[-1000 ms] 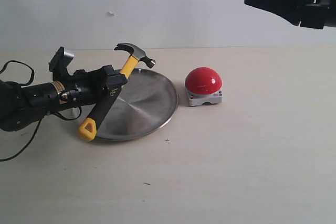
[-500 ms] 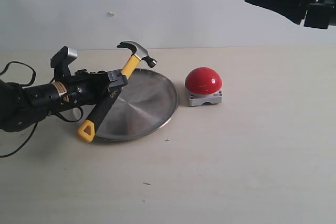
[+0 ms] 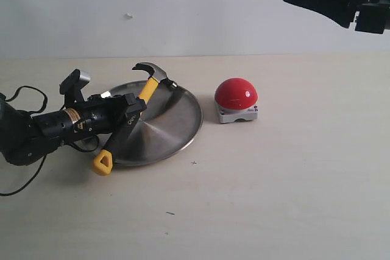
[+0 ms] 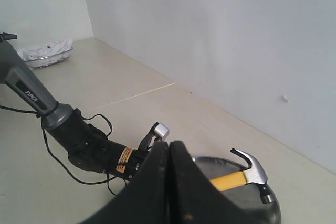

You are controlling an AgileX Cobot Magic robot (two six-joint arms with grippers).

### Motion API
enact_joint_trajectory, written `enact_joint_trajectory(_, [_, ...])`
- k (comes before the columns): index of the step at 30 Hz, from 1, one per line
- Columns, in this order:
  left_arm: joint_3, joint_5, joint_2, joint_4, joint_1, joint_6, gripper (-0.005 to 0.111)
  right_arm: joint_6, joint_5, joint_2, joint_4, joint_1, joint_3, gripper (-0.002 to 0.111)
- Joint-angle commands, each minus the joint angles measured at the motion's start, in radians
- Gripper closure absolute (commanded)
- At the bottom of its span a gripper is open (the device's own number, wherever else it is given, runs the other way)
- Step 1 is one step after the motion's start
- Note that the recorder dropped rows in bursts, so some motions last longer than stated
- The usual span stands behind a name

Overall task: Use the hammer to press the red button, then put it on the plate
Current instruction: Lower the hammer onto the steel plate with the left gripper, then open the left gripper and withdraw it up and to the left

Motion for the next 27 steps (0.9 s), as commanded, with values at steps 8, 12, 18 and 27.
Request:
enact_joint_trajectory(8, [-0.010,-0.086,-0.011,-0.021,0.003,0.006,0.106,-0.008,-0.011,-0.008,0.004,-0.005,0.004,0.108])
enact_joint_trajectory(12, [-0.010,-0.086,-0.011,-0.017,0.003,0.013,0.094,-0.008,-0.011,-0.008,0.004,-0.005,0.004,0.108])
enact_joint_trajectory(18, [-0.010,-0.086,-0.011,-0.023,0.003,0.014,0.073,-0.008,-0.011,-0.008,0.004,-0.005,0.004,0.108])
enact_joint_trajectory(27, [-0.010,-0.088,-0.023,-0.020,0.003,0.012,0.054,-0.008,-0.010,-0.008,0.001,-0.005,0.004,0.108])
